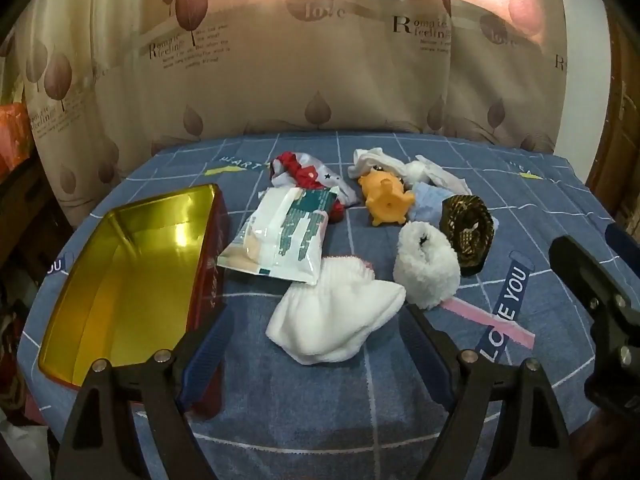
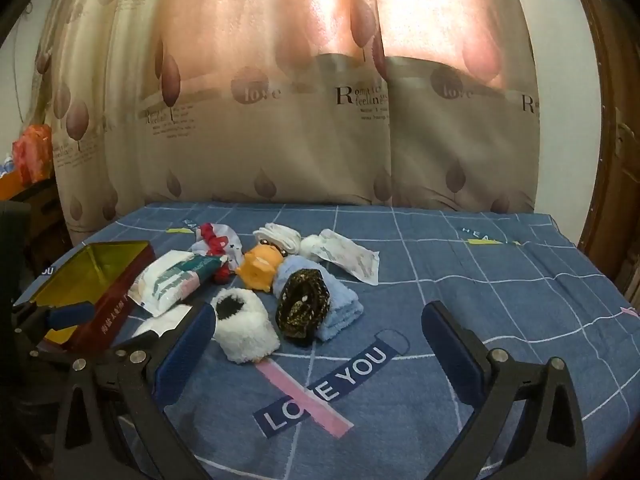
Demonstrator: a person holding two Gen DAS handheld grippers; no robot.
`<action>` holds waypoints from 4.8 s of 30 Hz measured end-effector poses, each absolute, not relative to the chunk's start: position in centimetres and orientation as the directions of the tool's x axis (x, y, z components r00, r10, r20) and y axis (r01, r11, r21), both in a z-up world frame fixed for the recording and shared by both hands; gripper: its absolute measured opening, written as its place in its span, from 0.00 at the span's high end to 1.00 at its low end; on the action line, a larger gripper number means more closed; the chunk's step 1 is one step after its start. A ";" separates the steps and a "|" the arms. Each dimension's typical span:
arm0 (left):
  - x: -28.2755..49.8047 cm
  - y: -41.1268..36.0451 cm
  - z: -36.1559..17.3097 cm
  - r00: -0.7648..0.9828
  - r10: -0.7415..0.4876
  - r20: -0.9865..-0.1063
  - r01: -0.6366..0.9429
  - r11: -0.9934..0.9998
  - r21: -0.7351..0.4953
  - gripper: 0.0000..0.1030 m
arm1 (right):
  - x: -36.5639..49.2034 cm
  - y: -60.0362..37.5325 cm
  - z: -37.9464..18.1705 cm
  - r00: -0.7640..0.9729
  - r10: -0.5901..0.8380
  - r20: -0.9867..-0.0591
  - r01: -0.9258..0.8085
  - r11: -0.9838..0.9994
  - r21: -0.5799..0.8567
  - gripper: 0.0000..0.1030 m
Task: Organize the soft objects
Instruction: 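Move the left tool toward the white towel and grasp it, then carry the white towel into the gold tray while the right tool grasps the slipper, then release the white towel in the tray while the right tool drops the slipper there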
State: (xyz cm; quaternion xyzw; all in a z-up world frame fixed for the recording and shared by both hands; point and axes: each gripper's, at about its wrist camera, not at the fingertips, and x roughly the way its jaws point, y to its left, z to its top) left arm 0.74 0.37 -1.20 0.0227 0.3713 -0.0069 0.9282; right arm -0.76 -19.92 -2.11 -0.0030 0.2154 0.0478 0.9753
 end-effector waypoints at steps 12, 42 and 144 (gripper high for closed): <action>2.1 -0.1 -3.2 0.654 0.045 -0.755 0.031 0.996 0.087 0.16 | 0.5 -22.9 -5.1 0.872 0.085 -0.483 -0.067 0.996 0.054 0.00; 6.4 0.6 -5.3 0.585 -0.017 -0.811 0.123 0.990 0.068 0.30 | 2.0 -24.9 -6.5 0.837 0.212 -0.505 -0.143 0.974 0.173 0.00; -5.8 17.1 3.0 0.641 0.230 -0.733 -0.361 0.932 -0.023 0.44 | 5.4 -4.7 1.4 0.462 0.664 -0.587 -0.744 0.651 0.150 0.67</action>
